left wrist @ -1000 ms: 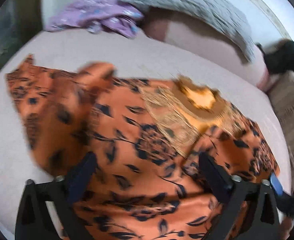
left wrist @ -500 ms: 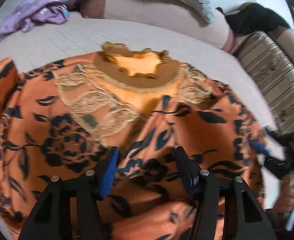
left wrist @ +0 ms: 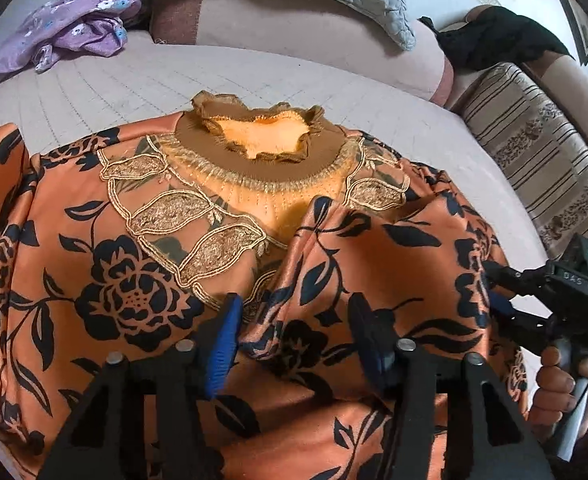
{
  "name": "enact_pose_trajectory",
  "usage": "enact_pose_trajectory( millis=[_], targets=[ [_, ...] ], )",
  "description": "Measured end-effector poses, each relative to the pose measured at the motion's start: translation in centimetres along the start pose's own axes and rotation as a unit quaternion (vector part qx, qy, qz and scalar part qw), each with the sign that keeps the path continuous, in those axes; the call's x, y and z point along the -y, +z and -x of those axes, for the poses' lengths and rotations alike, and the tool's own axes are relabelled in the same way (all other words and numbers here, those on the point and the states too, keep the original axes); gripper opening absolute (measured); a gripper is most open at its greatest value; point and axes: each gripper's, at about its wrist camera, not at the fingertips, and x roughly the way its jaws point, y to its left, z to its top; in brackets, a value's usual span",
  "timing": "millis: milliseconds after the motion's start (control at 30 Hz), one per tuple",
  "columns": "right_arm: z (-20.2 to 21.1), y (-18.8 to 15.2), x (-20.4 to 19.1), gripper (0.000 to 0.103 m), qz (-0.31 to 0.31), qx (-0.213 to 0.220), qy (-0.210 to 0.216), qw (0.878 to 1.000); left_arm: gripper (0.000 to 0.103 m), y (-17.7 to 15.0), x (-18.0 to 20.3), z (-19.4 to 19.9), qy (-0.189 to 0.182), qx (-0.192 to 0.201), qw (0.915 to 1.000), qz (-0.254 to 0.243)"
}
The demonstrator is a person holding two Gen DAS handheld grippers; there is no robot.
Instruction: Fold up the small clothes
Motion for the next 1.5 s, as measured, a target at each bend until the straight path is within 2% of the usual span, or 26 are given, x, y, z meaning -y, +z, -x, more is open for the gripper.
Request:
enact_pose_trajectory(
  millis=[67, 133, 200, 300, 400, 500, 600, 667, 733, 833, 900, 967, 1000, 1033, 1067, 1100, 1167, 1233, 1300, 1367, 1400, 1467, 1500],
  targets=[
    [-0.3, -0.2, -0.3, 0.040, 0.005, 0.003, -0.003, 1.000, 0.052, -0.3, 0.5, -0.2, 0.005, 0.001, 0.9998, -0.018],
    [-0.3, -0.3, -0.4, 0.040, 0.011, 0.004, -0.007, 1.000, 0.017, -0.3, 1.0, -0.4, 0.006, 0.001, 0.9996, -0.028],
    [-0.3, -0.3, -0.5, 0.040, 0.014, 0.005, -0.009, 1.000, 0.010, -0.2, 0.9, -0.5, 0.025, 0.004, 0.9993, -0.029],
    [-0.4, -0.2, -0.4, 0.040, 0.015, 0.006, -0.008, 1.000, 0.009, 0.1, -0.2, 0.7, 0.027, 0.027, 0.9993, -0.001],
    [-0.4, -0.2, -0.4, 0.040, 0.014, 0.006, -0.008, 1.000, 0.009, 0.9, -0.8, 3.9, 0.042, 0.075, 0.9963, 0.008],
    [-0.5, -0.3, -0.6, 0.040, 0.015, 0.009, -0.014, 1.000, 0.009, 1.7, -2.3, 8.2, 0.054, 0.130, 0.9898, 0.024],
    [-0.4, -0.5, -1.2, 0.040, 0.026, 0.020, -0.027, 0.999, 0.008, 1.6, -3.9, 11.8, 0.104, 0.184, 0.9772, 0.013],
    [-0.5, -0.9, -1.8, 0.040, 0.039, 0.025, -0.025, 0.999, 0.006, 1.2, -5.2, 12.9, 0.148, 0.187, 0.9709, 0.017],
    [-0.7, -1.3, -2.5, 0.041, 0.057, 0.036, -0.038, 0.997, 0.006, 0.8, -6.7, 12.7, 0.176, 0.161, 0.9709, 0.021],
    [-0.7, -1.9, -3.7, 0.041, 0.088, 0.057, -0.042, 0.994, 0.006, 0.2, -8.1, 11.5, 0.178, 0.126, 0.9756, 0.029],
    [-0.7, -2.4, -4.8, 0.041, 0.112, 0.065, -0.028, 0.991, 0.006, -0.2, -8.0, 11.1, 0.161, 0.116, 0.9799, 0.020],
    [-0.8, -3.2, -6.4, 0.041, 0.151, 0.070, -0.016, 0.986, 0.014, -0.4, -7.4, 10.6, 0.142, 0.109, 0.9838, 0.018],
    [-1.2, -3.7, -7.2, 0.042, 0.168, 0.065, -0.009, 0.984, 0.037, -0.5, -7.1, 10.3, 0.131, 0.103, 0.9859, 0.018],
    [-1.9, -4.2, -7.9, 0.044, 0.182, 0.048, -0.002, 0.982, 0.069, -0.2, -6.7, 9.9, 0.118, 0.096, 0.9881, 0.020],
    [-2.6, -4.6, -8.2, 0.049, 0.187, 0.031, 0.001, 0.982, 0.082, -0.1, -6.5, 9.3, 0.110, 0.086, 0.9899, 0.025],
    [-3.5, -4.9, -8.3, 0.057, 0.190, 0.012, -0.004, 0.982, 0.086, 0.0, -6.4, 8.8, 0.103, 0.075, 0.9913, 0.030],
    [-5.5, -5.7, -8.0, 0.059, 0.197, -0.026, -0.042, 0.979, 0.086, 0.1, -6.0, 7.7, 0.081, 0.057, 0.9945, 0.034],
    [-5.2, -6.0, -8.3, 0.059, 0.215, -0.015, -0.045, 0.975, 0.086, 0.3, -5.9, 6.3, 0.086, 0.034, 0.9951, 0.036],
    [-4.9, -5.8, -8.2, 0.058, 0.210, -0.020, -0.038, 0.977, 0.085, 0.2, -6.4, 4.5, 0.102, 0.007, 0.9935, 0.050],
    [-4.6, -5.5, -7.8, 0.058, 0.184, -0.017, -0.019, 0.983, 0.059, 0.0, -6.9, 3.1, 0.084, -0.012, 0.9939, 0.070],
    [-4.4, -5.2, -7.5, 0.058, 0.174, -0.015, -0.011, 0.985, 0.031, -0.1, -7.0, 2.7, 0.078, -0.018, 0.9941, 0.073],
    [-3.7, -4.7, -7.6, 0.058, 0.168, -0.002, -0.007, 0.986, 0.025, -0.2, -6.7, 2.5, 0.091, -0.010, 0.9940, 0.061],
    [-3.2, -4.4, -7.7, 0.059, 0.169, 0.012, -0.012, 0.985, 0.014, -0.2, -6.5, 2.5, 0.093, -0.004, 0.9941, 0.055]
  ],
)
